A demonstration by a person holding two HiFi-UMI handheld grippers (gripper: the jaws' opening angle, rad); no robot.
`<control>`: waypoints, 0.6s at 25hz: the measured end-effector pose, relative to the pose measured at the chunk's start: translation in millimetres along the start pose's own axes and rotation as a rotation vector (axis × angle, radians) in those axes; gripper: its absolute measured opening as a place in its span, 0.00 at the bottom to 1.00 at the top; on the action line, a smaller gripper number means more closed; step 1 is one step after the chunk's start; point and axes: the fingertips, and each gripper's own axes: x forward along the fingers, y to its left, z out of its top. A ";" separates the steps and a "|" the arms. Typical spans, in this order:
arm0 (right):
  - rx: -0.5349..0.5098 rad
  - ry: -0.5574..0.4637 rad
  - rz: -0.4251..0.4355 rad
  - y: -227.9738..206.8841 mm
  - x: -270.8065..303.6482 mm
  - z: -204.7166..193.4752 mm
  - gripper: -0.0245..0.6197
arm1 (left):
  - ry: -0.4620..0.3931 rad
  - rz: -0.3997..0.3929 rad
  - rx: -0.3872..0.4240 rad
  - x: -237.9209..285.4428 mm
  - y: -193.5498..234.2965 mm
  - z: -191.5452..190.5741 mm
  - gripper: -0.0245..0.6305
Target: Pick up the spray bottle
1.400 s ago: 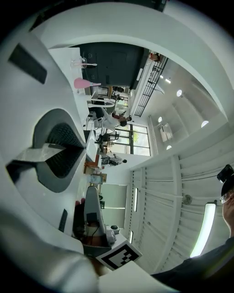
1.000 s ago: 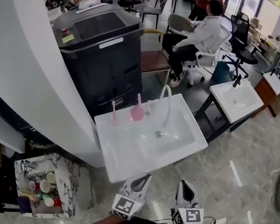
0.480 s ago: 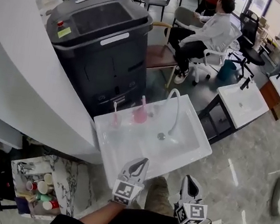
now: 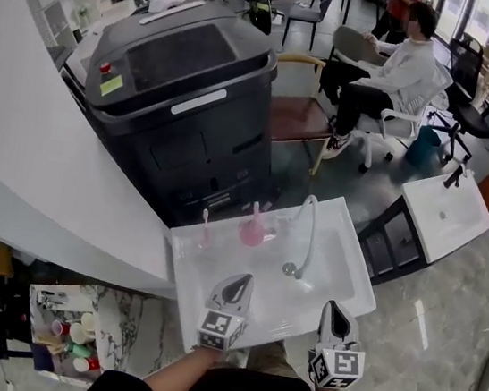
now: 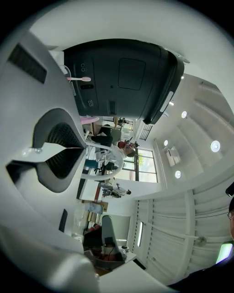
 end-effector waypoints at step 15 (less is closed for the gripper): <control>0.025 0.074 0.090 -89.4 99.9 -4.8 0.04 | 0.104 0.269 -0.042 129.2 74.9 -51.8 0.40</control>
